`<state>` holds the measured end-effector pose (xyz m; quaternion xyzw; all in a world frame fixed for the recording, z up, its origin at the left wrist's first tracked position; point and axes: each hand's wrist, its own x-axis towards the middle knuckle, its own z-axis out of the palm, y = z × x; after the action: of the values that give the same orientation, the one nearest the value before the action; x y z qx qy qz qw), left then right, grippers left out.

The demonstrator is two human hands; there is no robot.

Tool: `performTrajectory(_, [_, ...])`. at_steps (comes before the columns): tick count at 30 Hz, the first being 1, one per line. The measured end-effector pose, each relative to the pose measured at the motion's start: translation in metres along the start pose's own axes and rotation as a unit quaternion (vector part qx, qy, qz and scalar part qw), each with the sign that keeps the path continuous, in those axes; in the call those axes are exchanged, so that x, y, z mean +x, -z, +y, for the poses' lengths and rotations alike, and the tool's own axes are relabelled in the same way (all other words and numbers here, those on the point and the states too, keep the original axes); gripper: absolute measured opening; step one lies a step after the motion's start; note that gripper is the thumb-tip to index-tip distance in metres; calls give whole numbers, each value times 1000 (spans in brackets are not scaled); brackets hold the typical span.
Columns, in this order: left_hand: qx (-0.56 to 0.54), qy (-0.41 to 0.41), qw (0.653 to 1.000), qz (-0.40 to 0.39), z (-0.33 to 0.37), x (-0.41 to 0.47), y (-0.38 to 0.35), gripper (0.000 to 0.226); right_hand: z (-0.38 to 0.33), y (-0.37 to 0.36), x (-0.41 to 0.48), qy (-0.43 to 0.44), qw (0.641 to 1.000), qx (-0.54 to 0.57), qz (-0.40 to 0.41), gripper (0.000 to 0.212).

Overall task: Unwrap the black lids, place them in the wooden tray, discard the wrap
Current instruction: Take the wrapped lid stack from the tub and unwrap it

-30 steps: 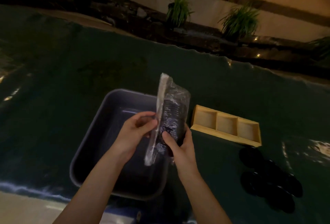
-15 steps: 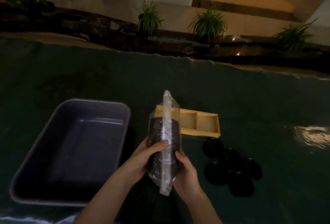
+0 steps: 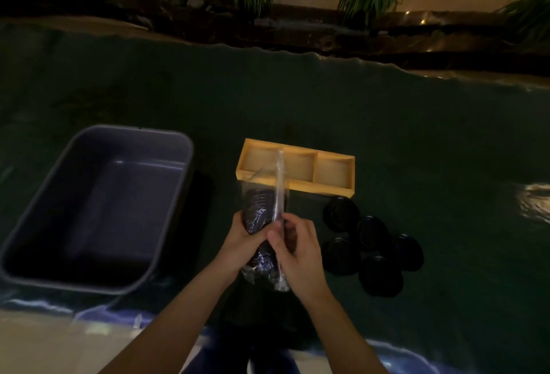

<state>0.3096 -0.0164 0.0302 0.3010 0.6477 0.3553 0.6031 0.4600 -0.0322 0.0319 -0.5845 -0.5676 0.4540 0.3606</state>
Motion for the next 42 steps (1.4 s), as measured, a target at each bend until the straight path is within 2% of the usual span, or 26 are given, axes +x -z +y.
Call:
performTrajectory(2, [-43,24,999,-8,-4,1,-1,113,1,-2,1,-6,1000,-31,0,47])
performTrajectory(5, [-102,65,992,-35,-4,2,1,105,1,-3,3,-6,998,-59,25,41])
performTrajectory(10, [-127,41,990,-34,4,8,3,84,-9,-5,9,30,992,-76,100,17])
performTrajectory(12, [-141,37,989,-31,9,10,7,84,-14,-4,14,33,991,-66,114,9])
performTrajectory(15, [-106,15,993,-42,16,9,10,94,-21,-3,19,51,988,-86,116,8])
performTrajectory(17, [-47,-15,998,-24,21,9,7,102,-23,-7,19,69,983,-125,111,17])
performTrajectory(19, [-16,-36,999,3,24,10,6,106,-25,-7,22,84,980,-145,106,17])
performTrajectory(21, [-22,-37,999,19,26,12,10,105,-23,0,27,36,990,-92,98,6])
performTrajectory(22, [-35,-31,999,19,27,12,13,103,-21,5,31,-26,996,-3,89,6])
performTrajectory(24, [-54,-21,998,11,29,14,19,100,-20,13,34,-143,970,188,53,13])
performTrajectory(26, [-52,-22,998,5,31,15,20,96,-19,15,33,-156,962,221,33,14])
performTrajectory(28, [-46,-24,999,8,31,15,20,96,-19,13,31,-136,970,195,48,7])
performTrajectory(30, [-35,-29,999,20,31,16,18,99,-21,13,30,-92,984,129,78,18])
performTrajectory(32, [-11,-40,999,34,33,16,17,101,-22,14,30,-1,995,6,95,21])
performTrajectory(35, [22,-55,997,51,35,14,16,93,-25,8,28,96,979,-148,98,12])
performTrajectory(37, [26,-65,996,51,35,14,15,87,-29,5,28,77,983,-138,92,15])
performTrajectory(40, [22,-65,996,49,37,12,16,88,-35,5,29,-17,996,-51,66,39])
performTrajectory(42, [21,-60,997,47,38,10,16,93,-36,5,30,-31,996,-31,84,40])
